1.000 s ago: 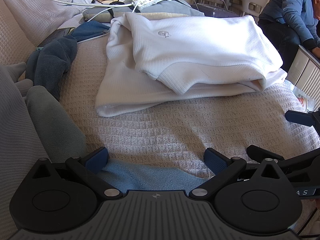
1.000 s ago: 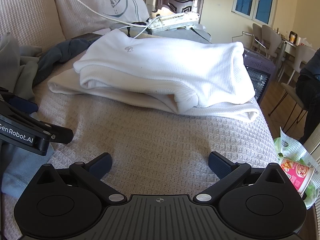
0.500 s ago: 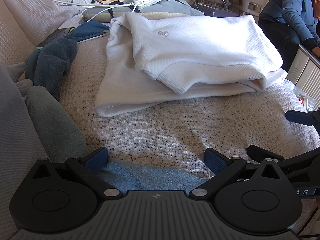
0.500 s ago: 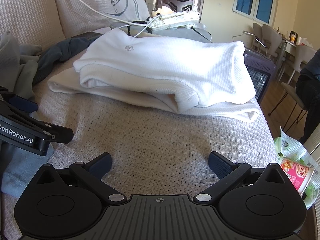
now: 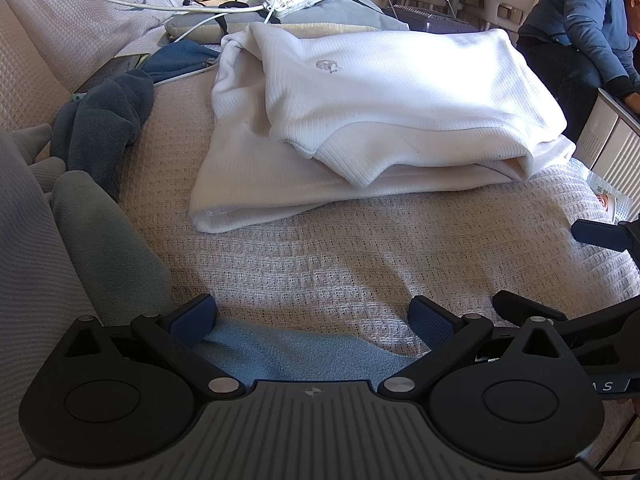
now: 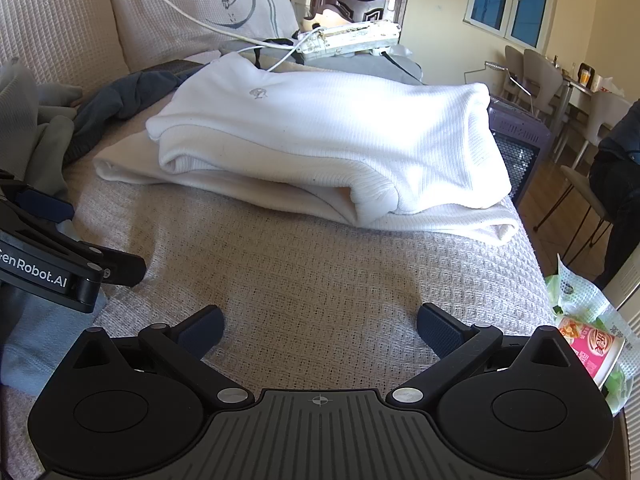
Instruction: Fold clothes
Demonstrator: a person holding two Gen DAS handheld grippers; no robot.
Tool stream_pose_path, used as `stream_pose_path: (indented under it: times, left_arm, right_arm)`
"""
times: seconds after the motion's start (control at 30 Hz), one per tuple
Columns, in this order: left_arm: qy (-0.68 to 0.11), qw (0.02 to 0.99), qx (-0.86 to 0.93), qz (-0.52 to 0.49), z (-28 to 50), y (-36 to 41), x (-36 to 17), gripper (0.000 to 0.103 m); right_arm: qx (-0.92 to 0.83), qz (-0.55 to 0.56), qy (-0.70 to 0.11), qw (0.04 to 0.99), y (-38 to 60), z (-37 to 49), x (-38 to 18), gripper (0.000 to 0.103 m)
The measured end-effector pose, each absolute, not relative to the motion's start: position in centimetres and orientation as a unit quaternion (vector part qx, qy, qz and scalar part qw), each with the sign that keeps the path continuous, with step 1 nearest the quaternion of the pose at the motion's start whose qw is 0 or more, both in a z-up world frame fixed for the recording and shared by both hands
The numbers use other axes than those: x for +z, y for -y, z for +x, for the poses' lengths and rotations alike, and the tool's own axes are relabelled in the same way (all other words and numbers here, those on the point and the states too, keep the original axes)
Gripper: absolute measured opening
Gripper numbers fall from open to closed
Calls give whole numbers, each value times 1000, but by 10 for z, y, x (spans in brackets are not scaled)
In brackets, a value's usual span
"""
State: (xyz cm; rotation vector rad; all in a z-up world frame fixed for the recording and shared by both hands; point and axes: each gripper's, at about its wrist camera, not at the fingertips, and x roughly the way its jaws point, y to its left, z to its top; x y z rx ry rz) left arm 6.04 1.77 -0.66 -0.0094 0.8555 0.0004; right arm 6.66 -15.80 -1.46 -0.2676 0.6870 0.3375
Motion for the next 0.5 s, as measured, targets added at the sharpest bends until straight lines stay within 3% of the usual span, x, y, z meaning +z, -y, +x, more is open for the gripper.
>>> stream_pose_path:
  times: [0.5]
  left_arm:
    - [-419, 908, 1, -10, 61, -19, -7, 103]
  right_arm:
    - [163, -132, -331, 920, 159, 66, -15, 103]
